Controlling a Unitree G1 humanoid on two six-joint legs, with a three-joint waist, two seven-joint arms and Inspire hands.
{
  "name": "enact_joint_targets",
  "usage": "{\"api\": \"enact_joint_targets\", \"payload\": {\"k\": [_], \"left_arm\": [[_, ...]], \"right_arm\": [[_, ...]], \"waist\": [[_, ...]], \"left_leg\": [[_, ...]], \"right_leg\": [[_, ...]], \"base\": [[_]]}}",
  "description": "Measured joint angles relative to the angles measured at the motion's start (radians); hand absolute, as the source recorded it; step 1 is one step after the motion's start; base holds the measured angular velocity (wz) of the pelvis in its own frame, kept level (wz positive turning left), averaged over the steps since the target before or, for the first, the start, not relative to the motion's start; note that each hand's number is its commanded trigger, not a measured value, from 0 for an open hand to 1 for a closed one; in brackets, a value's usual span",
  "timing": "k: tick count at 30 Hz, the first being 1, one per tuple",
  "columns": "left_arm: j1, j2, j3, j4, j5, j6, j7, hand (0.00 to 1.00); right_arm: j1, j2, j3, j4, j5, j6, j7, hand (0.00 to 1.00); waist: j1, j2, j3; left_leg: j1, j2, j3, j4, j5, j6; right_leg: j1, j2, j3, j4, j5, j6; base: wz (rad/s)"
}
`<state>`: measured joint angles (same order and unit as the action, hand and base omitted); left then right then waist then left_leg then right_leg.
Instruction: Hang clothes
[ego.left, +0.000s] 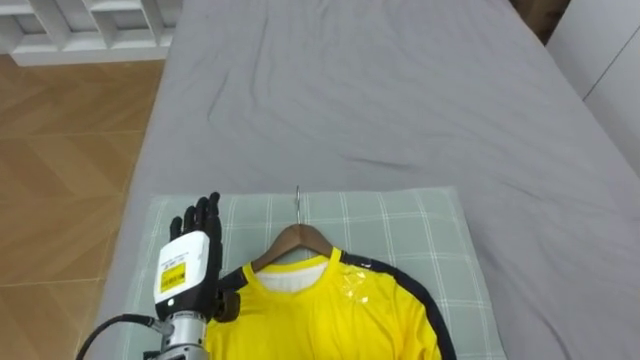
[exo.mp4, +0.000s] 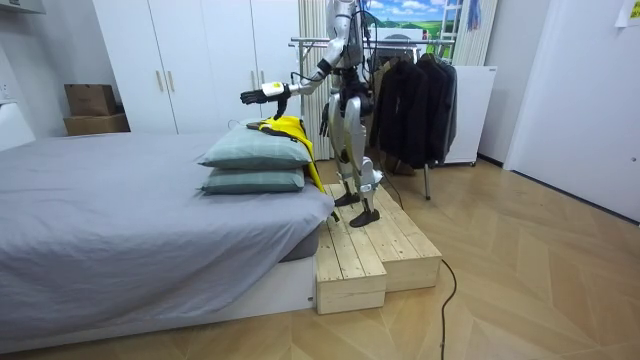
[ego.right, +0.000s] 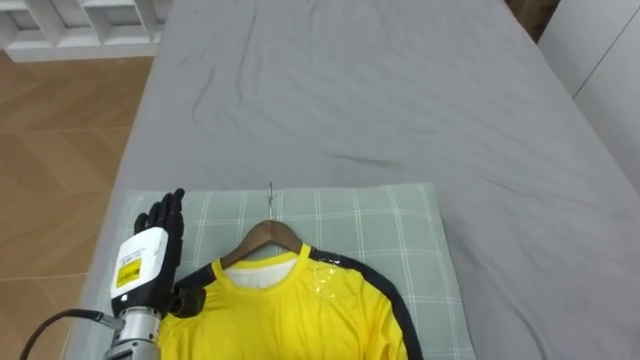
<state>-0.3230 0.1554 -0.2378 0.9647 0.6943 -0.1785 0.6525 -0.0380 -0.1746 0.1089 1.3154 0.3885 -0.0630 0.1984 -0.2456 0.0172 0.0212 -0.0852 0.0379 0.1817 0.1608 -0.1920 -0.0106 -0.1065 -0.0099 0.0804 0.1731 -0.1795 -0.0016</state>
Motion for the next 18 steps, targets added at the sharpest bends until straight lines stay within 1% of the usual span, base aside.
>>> {"api": "enact_joint_targets", "payload": {"k": [1,3,4,6,8,10,11,12,13,14,15,16,17,18], "left_arm": [[0.0,-0.004,-0.011,0.001,-0.01,0.001,-0.011,0.0],[0.0,-0.025,-0.052,0.011,-0.028,0.004,-0.049,0.0],[0.0,-0.031,-0.061,0.018,-0.03,0.004,-0.058,0.0],[0.003,-0.045,-0.103,0.04,-0.033,0.005,-0.088,0.0],[0.013,-0.047,-0.13,0.04,-0.034,0.005,-0.111,0.0],[0.017,-0.046,-0.141,0.037,-0.03,0.006,-0.131,0.0],[0.018,-0.043,-0.145,0.036,-0.025,0.008,-0.144,0.0],[0.02,-0.041,-0.157,0.036,-0.023,0.013,-0.159,0.0],[0.023,-0.031,-0.154,0.036,-0.021,0.013,-0.166,0.0],[0.028,-0.012,-0.118,0.04,-0.021,0.017,-0.182,0.0],[0.026,-0.005,-0.107,0.049,-0.018,0.021,-0.193,0.0],[0.027,-0.018,-0.11,0.056,-0.015,0.025,-0.198,0.0],[0.026,-0.015,-0.124,0.051,-0.015,0.023,-0.204,0.0],[0.028,-0.009,-0.13,0.048,-0.015,0.024,-0.207,0.0]], "right_arm": [[-0.001,0.0,0.003,0.001,-0.001,0.0,-0.002,0.0],[-0.007,0.002,0.007,0.006,-0.001,0.0,-0.002,0.0],[-0.009,0.002,0.007,0.007,-0.001,-0.001,-0.002,0.0],[-0.019,0.004,0.008,0.007,-0.004,-0.001,-0.002,0.0],[-0.021,0.004,0.008,0.007,-0.004,-0.001,-0.003,0.0],[-0.021,0.004,0.007,0.008,-0.007,-0.001,-0.003,0.0],[-0.024,0.004,0.007,0.01,-0.007,-0.001,-0.003,0.0],[-0.032,0.005,0.008,0.008,-0.004,-0.002,-0.009,0.0],[-0.042,0.008,0.01,0.008,-0.004,-0.003,-0.012,0.0],[-0.079,0.014,0.029,0.003,-0.007,-0.007,-0.015,0.0],[-0.077,0.004,0.038,0.0,0.001,-0.012,-0.017,0.0],[-0.073,-0.008,0.039,0.007,0.007,-0.013,-0.026,0.0],[-0.073,-0.01,0.044,0.032,0.012,-0.013,-0.037,0.0],[-0.073,-0.008,0.045,0.043,0.011,-0.013,-0.032,0.0]], "waist": [[0.0,0.0,0.0],[0.002,0.0,0.0022],[0.001,0.0,0.0022],[-0.003,0.001,0.0033],[-0.002,0.001,0.0033],[0.002,0.001,0.003],[0.009,0.006,0.0045],[0.022,0.027,0.017],[0.029,0.042,0.0225],[0.019,0.035,0.0181],[-0.001,0.023,0.0218],[-0.003,0.048,0.0219],[0.0,0.049,0.0236],[-0.003,0.043,0.0242]], "left_leg": [[0.001,0.0,-0.004,-0.001,0.0,0.0],[0.011,0.001,-0.03,-0.008,0.0,0.0],[0.012,0.001,-0.03,-0.009,0.0,0.0],[0.009,0.001,-0.03,-0.012,0.0,0.0],[0.008,0.001,-0.033,-0.013,0.0,0.0],[0.007,0.002,-0.051,-0.014,0.0,0.0],[0.012,0.008,-0.089,-0.019,0.003,0.004],[0.029,0.047,-0.185,-0.034,0.009,0.007],[0.024,0.064,-0.209,-0.032,0.009,0.007],[-0.013,0.067,-0.183,0.004,0.003,-0.002],[-0.022,0.039,-0.153,0.033,-0.032,-0.036],[-0.018,0.05,-0.149,0.038,-0.054,-0.039],[-0.002,0.052,-0.108,0.027,-0.036,-0.037],[0.01,0.048,-0.081,-0.003,-0.012,-0.028]], "right_leg": [[0.0,0.0,-0.001,0.001,0.0,0.0],[0.0,0.004,-0.004,0.014,0.0,0.0],[0.001,0.004,-0.008,0.014,0.0,0.0],[-0.001,0.002,-0.043,0.013,0.0,0.0],[-0.003,0.002,-0.046,0.013,0.0,0.0],[-0.008,0.002,-0.055,0.019,0.0,0.0],[-0.034,0.009,-0.071,0.06,-0.001,0.0],[-0.123,0.039,-0.112,0.174,-0.031,-0.015],[-0.158,0.068,-0.111,0.136,-0.031,-0.038],[-0.213,0.086,-0.115,-0.033,0.067,-0.079],[-0.252,0.041,-0.174,-0.043,0.24,-0.075],[-0.261,0.051,-0.189,-0.011,0.238,-0.075],[-0.252,0.049,-0.196,0.011,0.235,-0.077],[-0.232,0.046,-0.194,0.005,0.23,-0.071]], "base": [[0.0],[0.0],[0.0],[0.0],[0.0],[-0.04],[-0.38],[-0.65],[-0.94],[-0.53],[-0.24],[0.18],[0.19],[0.25]]}}
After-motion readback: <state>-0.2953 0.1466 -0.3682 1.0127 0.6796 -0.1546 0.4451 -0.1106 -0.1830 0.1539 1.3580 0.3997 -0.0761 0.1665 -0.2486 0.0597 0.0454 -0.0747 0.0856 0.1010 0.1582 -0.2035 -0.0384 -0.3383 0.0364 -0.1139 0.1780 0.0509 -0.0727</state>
